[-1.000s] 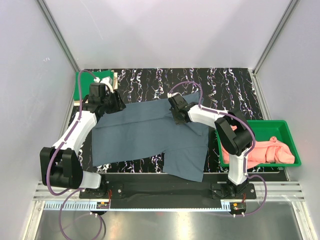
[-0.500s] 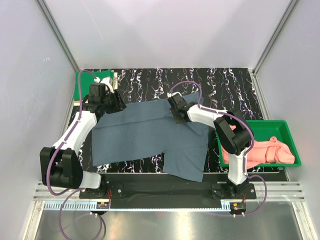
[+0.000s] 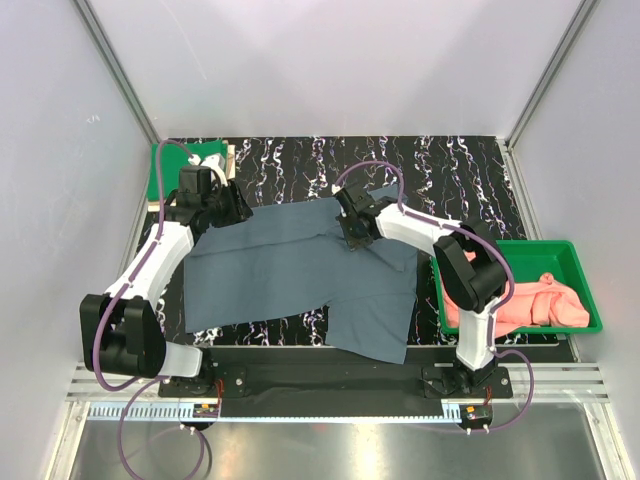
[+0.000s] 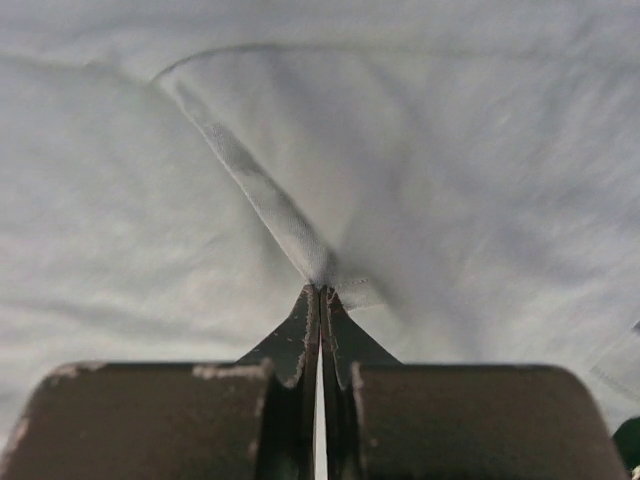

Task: Fold and stack the t-shirts
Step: Fold the tshirt

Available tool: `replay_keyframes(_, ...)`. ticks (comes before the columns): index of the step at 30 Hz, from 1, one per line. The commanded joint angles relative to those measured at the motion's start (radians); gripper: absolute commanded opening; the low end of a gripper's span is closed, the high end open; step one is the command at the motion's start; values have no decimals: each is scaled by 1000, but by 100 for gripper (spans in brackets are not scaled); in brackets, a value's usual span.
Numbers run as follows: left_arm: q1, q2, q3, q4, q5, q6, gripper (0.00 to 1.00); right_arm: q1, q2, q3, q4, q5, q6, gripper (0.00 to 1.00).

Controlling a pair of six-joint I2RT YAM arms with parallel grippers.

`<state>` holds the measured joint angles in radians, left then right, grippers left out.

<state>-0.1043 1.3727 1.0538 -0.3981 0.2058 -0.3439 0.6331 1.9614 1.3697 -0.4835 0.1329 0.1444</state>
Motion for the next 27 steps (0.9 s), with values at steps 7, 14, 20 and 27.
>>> replay_keyframes(7,6,17,6,36,9,9,48,8,-82,55,-121,-168,86,0)
replay_keyframes(14,5,32,6,36,33,16,49,10,-75,78,-136,-265,139,0)
replay_keyframes(20,5,62,11,36,73,0,49,10,-55,88,-129,-348,172,0)
replay_keyframes(27,-11,83,12,38,144,16,48,8,-13,104,-129,-388,242,3)
